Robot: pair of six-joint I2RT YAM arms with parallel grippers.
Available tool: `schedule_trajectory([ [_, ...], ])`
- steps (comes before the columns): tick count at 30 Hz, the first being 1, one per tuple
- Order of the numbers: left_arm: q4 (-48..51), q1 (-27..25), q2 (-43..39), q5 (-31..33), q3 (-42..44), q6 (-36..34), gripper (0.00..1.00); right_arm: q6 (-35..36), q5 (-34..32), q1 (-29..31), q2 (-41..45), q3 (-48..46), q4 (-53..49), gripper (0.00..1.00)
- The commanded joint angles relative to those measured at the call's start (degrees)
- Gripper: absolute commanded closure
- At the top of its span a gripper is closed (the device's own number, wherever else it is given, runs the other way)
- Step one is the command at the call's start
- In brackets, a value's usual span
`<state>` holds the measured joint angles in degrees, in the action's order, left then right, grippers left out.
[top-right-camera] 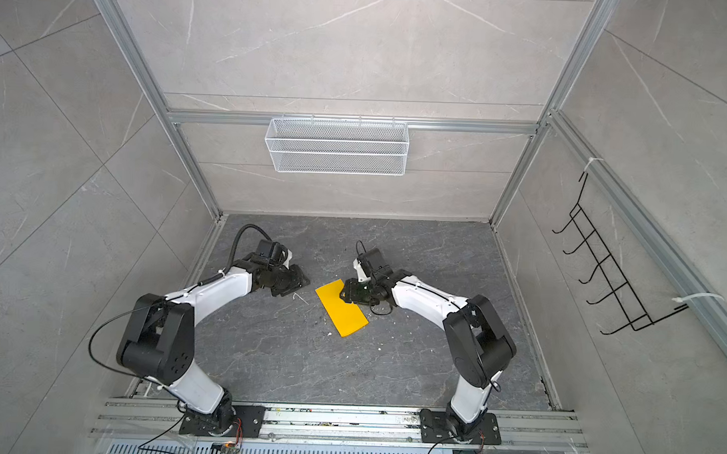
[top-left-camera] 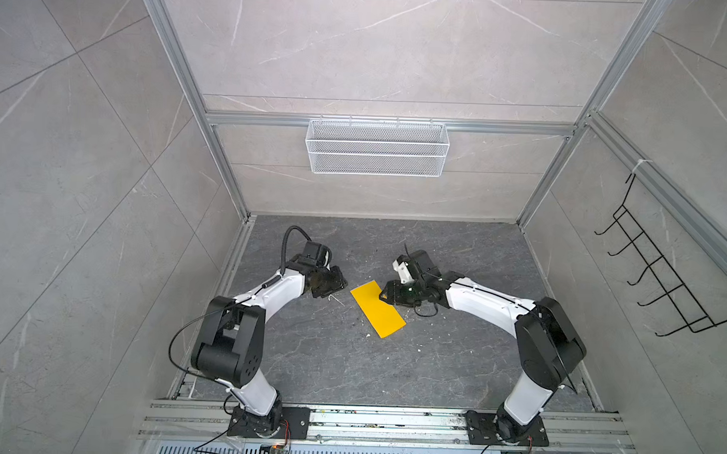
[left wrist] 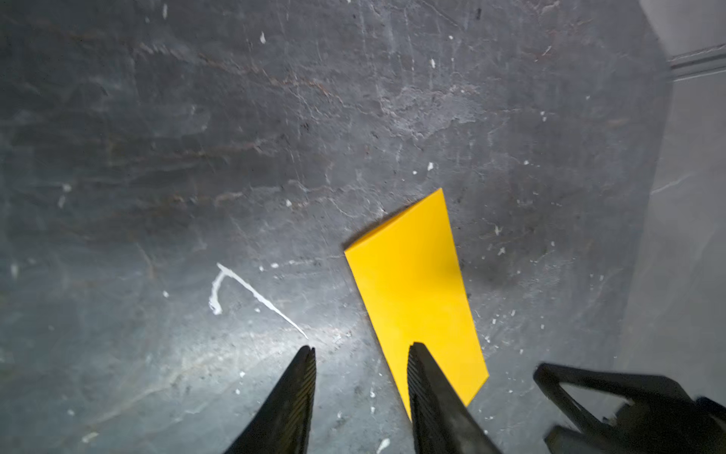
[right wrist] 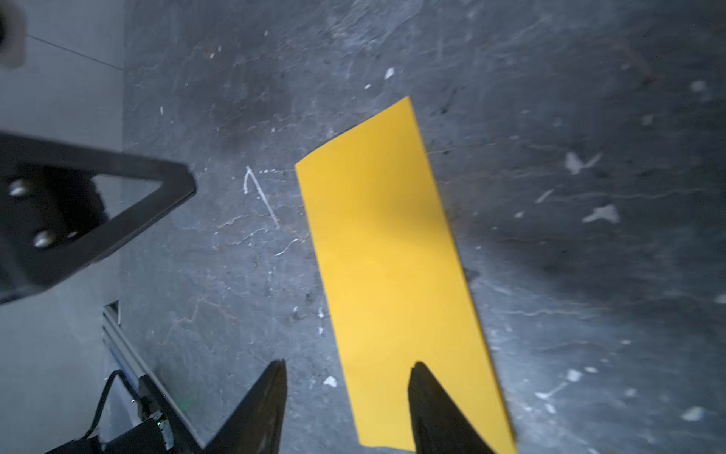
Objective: Fold a paper plane with a square sheet of paper (pick it up from the middle)
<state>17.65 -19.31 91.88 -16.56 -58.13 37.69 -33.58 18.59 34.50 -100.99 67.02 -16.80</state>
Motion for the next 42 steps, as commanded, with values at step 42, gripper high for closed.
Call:
schedule_trajectory([
  [42,-3.1,-6.6,15.9,-2.2,-8.4,3.6,0.59,-0.1,12.1,-2.3,-2.5,-11.2,-0.8,0.58],
])
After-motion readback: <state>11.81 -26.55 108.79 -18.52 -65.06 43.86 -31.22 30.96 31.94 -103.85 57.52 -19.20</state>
